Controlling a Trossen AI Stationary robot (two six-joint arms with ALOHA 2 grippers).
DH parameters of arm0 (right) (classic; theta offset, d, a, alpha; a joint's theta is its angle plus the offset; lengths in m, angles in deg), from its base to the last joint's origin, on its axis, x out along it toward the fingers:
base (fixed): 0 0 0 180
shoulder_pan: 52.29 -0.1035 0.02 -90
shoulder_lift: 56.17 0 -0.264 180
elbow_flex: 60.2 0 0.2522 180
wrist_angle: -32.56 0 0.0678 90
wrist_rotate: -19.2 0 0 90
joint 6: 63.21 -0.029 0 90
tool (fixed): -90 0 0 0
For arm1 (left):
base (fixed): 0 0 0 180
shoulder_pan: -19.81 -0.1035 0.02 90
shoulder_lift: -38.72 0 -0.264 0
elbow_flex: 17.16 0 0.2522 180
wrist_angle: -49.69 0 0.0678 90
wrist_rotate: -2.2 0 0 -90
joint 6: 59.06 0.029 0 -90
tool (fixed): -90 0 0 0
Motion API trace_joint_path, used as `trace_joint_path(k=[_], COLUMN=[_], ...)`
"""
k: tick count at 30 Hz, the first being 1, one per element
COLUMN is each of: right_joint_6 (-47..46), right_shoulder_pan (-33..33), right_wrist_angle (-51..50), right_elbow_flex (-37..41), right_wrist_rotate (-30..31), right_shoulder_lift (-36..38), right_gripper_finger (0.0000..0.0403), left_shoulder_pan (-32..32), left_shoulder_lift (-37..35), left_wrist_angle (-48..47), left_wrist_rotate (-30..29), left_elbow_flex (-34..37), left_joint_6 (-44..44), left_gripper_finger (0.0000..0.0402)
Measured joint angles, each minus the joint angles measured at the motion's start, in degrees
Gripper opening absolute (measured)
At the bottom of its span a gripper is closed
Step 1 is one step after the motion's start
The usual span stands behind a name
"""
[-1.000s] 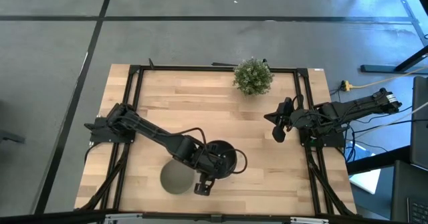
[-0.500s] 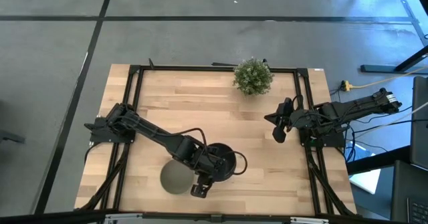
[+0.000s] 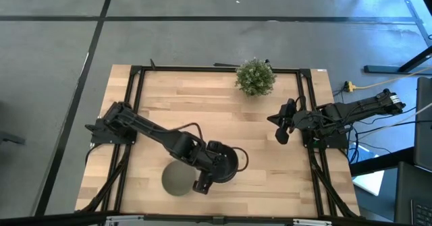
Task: Nest bowls inside each other
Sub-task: Stack the gray bowl on top of the black bowl
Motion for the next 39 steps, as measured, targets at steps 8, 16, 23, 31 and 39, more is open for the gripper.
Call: trace_joint_path(k=[8,16,23,31,39], right_joint_6=[0.0,0.0,0.0,0.0,-0.3], right_shoulder_pan=[0.0,0.0,0.0,0.0,0.0], right_wrist_angle=[-0.6,-0.8,-0.9,-0.9,-0.8], right_elbow_flex=[0.0,0.0,0.0,0.0,0.0], right_wrist_rotate=[0.0,0.0,0.0,0.0,-1.5], right_shoulder_lift=[0.0,0.0,0.0,0.0,0.0], right_gripper_finger=[0.0019,0.0019,0.0019,0.0019,0.0019], left_shoulder_pan=[-0.6,2.4,7.6,7.8,3.3], left_shoulder_lift=[-9.6,-15.5,-11.9,-10.3,-11.4], left_wrist_angle=[1.4,-11.6,-17.7,-21.3,-11.2], left_wrist_rotate=[-0.7,0.2,0.3,-1.7,2.9], left_elbow_flex=[-0.3,-0.4,1.0,9.2,20.5], left_joint_6=[1.3,1.5,-3.2,-12.2,-7.0], left_gripper_finger=[0.0187,0.0187,0.0187,0.0187,0.0187])
